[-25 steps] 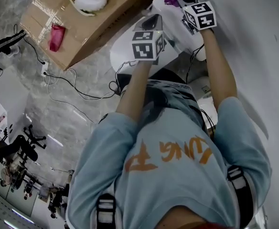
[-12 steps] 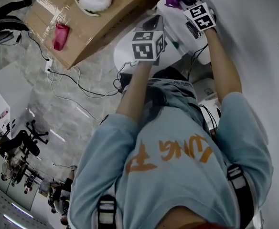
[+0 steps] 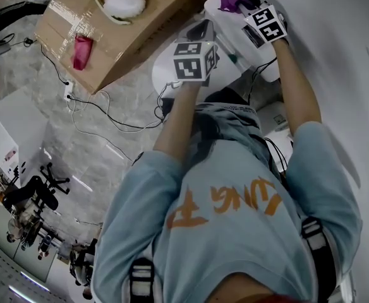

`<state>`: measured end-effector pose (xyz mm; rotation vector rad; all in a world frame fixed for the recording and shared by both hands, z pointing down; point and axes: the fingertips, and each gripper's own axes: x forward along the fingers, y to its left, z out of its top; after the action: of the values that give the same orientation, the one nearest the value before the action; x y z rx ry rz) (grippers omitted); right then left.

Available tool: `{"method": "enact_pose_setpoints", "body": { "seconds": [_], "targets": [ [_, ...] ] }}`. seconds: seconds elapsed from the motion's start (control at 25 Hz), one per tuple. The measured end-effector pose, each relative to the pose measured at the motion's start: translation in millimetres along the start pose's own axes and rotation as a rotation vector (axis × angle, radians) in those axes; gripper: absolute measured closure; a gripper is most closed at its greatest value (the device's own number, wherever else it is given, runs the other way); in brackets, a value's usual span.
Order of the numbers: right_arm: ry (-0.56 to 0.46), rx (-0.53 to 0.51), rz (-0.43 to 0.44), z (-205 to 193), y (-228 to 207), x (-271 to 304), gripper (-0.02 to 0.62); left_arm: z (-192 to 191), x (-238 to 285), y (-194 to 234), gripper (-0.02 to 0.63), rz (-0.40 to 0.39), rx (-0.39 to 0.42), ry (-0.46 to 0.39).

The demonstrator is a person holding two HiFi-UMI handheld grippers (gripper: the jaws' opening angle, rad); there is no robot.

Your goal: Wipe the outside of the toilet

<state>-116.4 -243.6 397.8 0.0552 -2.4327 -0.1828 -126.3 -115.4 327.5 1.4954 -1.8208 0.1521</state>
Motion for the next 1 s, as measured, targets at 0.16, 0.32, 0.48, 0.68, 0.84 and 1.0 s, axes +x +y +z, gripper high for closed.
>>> {"method": "enact_pose_setpoints", "body": {
  "seconds": [0.16,0.32,0.48,0.68,0.84,1.0],
  "targets": [
    [-0.004,0.034,-0.012,-7.8,1.1,-7.3,0.529,-4.0,-2.4,-5.6,0.58,-0.009,0.023,0.007],
    [-0.015,0.042,-0.029,-19.0,0.3,-15.3,0.529,-8.9,-6.4,-13.0,0.58,-0.017,0.049,0.014],
    [-0.003,0.051,-0.038,-28.2,3.5,-26.4,0.529,-10.2,-10.6,-18.2,0.581,-0.024,0.048,0.008],
    [0.0,0.082,-0.063,-36.1,6.0,-38.7,0.529,-15.2,-7.8,-28.1,0.581,-0.049,0.071,0.021],
    [-0.005,0.103,-0.084,-42.7,5.4,-48.3,0.529,-20.6,-7.1,-38.7,0.581,-0.069,0.102,0.043],
    [0.005,0.135,-0.108,-48.6,5.0,-61.1,0.529,-20.7,-6.8,-46.7,0.581,-0.084,0.116,0.053]
  ]
}}
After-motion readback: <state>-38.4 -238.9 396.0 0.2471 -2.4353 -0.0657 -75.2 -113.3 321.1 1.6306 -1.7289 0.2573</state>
